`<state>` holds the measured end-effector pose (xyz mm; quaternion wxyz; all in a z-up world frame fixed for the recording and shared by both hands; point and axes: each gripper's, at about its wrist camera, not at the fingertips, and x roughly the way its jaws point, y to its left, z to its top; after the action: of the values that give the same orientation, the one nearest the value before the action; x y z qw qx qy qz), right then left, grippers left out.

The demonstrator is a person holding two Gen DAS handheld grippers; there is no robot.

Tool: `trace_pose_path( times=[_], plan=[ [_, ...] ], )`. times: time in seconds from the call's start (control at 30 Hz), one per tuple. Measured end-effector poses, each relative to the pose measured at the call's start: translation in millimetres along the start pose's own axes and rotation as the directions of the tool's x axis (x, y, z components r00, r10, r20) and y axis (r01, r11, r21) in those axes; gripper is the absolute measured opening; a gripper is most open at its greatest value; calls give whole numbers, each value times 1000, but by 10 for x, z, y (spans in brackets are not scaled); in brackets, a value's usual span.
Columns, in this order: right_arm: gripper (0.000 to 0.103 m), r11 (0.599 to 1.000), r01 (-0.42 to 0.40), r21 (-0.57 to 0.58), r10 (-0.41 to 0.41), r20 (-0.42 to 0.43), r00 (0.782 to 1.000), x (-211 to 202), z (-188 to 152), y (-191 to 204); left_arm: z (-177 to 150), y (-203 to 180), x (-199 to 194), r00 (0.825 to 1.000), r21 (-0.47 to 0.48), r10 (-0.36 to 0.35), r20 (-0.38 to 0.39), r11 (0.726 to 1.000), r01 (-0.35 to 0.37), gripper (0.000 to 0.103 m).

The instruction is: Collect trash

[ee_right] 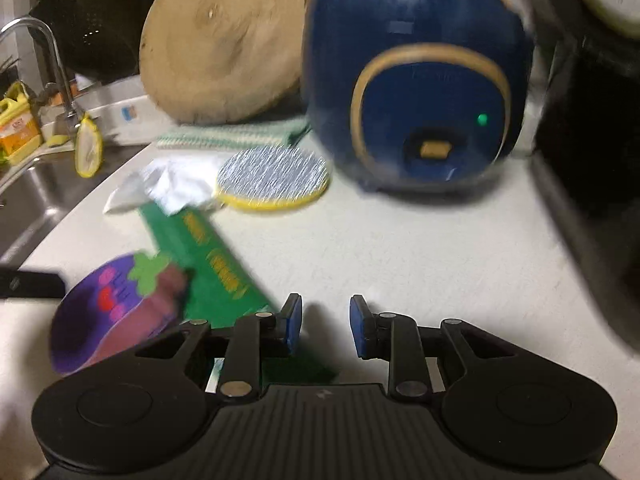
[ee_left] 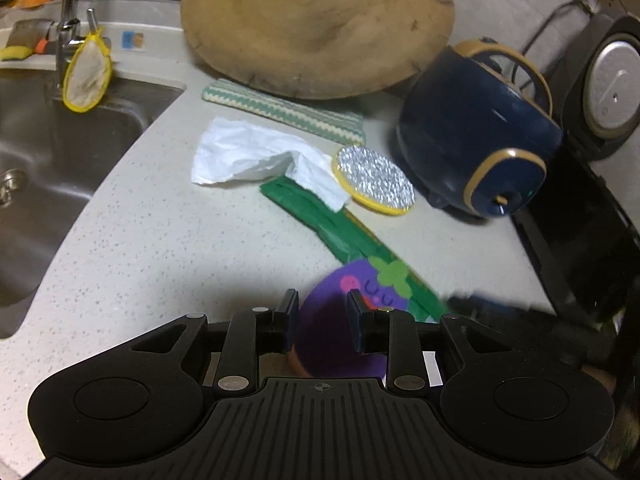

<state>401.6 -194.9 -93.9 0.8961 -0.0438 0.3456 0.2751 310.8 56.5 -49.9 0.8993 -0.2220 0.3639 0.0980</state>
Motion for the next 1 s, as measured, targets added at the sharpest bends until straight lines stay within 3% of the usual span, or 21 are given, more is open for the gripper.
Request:
trace_pose_path(
  times=[0.13, 0.23, 0.3, 0.37, 0.43, 0.5, 0.7, 0.77, 0.87, 1.0],
  plan=[
    [26, 983, -174, -53, 173, -37, 984, -165, -117, 261, 72, 103, 27, 999, -53, 31, 15, 998, -30, 30],
    [32, 980, -163, -112, 167, 22, 986, -370, -115, 442, 63, 227, -4, 999, -126, 37, 23, 991, -34, 30],
    [71, 980, -164, -113, 173, 72, 982, -515, -112, 555, 42, 323, -117, 996, -178, 51, 74, 983, -37, 30],
    [81, 978, -193, -76, 201, 116, 973, -596, -158, 685, 65, 401, -210, 990, -185, 90, 111, 980, -68, 30],
    [81, 964, -253, -81, 260, 105, 960, -573, -206, 903, 108, 477, -262, 985, -177, 132, 108, 978, -112, 30],
    [80, 961, -249, -122, 258, 69, 964, -484, -249, 1185, 109, 553, -316, 981, -176, 165, 106, 974, -145, 30],
    [80, 971, -15, -237, 22, 29, 999, -100, -305, 1733, 8, 726, -443, 981, -181, 170, 98, 972, -150, 30],
    [71, 968, -31, -249, 36, 15, 999, -85, -284, 1693, -18, 744, -454, 985, -180, 144, 91, 976, -126, 30],
    [70, 974, -35, -224, 52, 69, 996, -283, -235, 1488, -26, 681, -409, 992, -160, 96, 80, 984, -82, 30],
    [70, 984, 92, -154, -67, 157, 985, -490, -142, 979, 47, 383, -195, 1000, -112, 11, 27, 994, -8, 30]
  ],
)
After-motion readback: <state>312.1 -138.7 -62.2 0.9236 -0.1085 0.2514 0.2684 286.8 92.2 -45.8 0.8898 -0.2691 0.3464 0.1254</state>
